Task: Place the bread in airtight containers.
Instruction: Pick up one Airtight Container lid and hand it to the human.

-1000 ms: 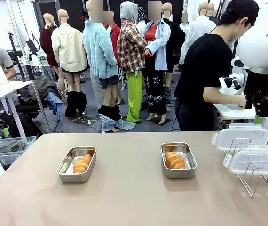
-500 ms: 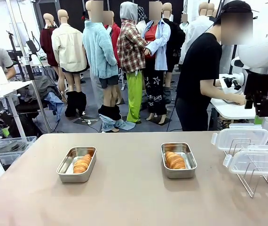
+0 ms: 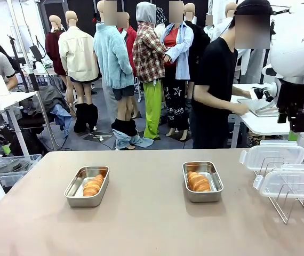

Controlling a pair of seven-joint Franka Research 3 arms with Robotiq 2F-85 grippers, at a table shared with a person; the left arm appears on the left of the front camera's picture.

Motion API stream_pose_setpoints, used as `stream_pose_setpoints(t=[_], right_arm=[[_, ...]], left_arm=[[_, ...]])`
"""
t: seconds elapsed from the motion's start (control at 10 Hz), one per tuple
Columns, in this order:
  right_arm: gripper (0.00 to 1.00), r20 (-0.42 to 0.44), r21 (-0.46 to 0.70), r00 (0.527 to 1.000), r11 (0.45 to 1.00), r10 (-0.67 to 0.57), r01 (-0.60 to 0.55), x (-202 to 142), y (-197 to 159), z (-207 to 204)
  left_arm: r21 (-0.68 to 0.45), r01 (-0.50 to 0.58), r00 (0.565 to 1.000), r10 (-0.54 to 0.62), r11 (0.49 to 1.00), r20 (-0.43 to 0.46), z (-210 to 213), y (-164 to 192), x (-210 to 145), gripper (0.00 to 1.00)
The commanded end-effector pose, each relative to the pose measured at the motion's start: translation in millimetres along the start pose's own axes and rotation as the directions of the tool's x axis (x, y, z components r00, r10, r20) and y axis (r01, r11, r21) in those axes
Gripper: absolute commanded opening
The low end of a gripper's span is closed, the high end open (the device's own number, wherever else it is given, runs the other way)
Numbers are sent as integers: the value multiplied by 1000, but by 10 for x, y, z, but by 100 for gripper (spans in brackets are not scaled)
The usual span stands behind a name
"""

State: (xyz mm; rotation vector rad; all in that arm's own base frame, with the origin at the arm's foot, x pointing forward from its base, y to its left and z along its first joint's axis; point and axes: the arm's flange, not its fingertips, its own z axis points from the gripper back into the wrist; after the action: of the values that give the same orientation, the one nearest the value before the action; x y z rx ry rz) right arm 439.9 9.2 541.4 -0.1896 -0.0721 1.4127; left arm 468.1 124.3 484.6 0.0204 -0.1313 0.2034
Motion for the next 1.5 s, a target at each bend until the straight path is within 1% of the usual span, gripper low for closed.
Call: stream_pose_setpoints(t=[0.0, 1.4], right_arm=[[100, 3, -9, 1000, 1000, -10, 10, 12, -7, -5], [100, 3, -9, 1000, 1000, -10, 10, 12, -7, -5]], left_arm=[[0, -2, 1000, 2, 1000, 0, -1, 8, -2, 100], [0, -2, 1000, 2, 1000, 0, -1, 8, -2, 100]])
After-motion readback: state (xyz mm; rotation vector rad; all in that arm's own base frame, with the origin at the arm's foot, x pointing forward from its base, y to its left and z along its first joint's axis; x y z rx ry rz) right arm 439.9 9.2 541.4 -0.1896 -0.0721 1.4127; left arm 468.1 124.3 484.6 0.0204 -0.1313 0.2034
